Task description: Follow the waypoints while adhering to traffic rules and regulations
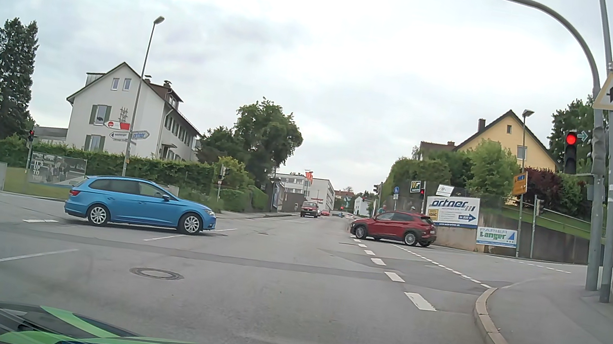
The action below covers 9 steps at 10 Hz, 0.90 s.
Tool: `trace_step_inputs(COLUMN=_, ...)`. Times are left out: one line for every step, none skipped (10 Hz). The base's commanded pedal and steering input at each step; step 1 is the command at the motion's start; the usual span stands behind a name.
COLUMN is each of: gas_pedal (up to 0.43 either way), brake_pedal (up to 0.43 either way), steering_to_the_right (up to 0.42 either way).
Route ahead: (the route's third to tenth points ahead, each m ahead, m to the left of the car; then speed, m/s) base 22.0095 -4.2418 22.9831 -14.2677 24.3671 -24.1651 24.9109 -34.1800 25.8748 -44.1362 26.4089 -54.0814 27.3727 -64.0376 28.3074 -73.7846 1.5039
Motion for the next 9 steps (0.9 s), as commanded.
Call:
trace_step_inputs(gas_pedal=0.11, brake_pedal=0.0, steering_to_the_right=0.063)
trace_step_inputs(gas_pedal=0.11, brake_pedal=0.0, steering_to_the_right=0.063)
trace_step_inputs(gas_pedal=0.11, brake_pedal=0.0, steering_to_the_right=0.063)
trace_step_inputs(gas_pedal=0.11, brake_pedal=0.0, steering_to_the_right=0.063)
trace_step_inputs(gas_pedal=0.11, brake_pedal=0.0, steering_to_the_right=0.063)
trace_step_inputs(gas_pedal=0.11, brake_pedal=0.0, steering_to_the_right=0.063)
trace_step_inputs(gas_pedal=0.11, brake_pedal=0.0, steering_to_the_right=0.063)
trace_step_inputs(gas_pedal=0.11, brake_pedal=0.0, steering_to_the_right=0.063)
trace_step_inputs(gas_pedal=0.11, brake_pedal=0.0, steering_to_the_right=0.063)
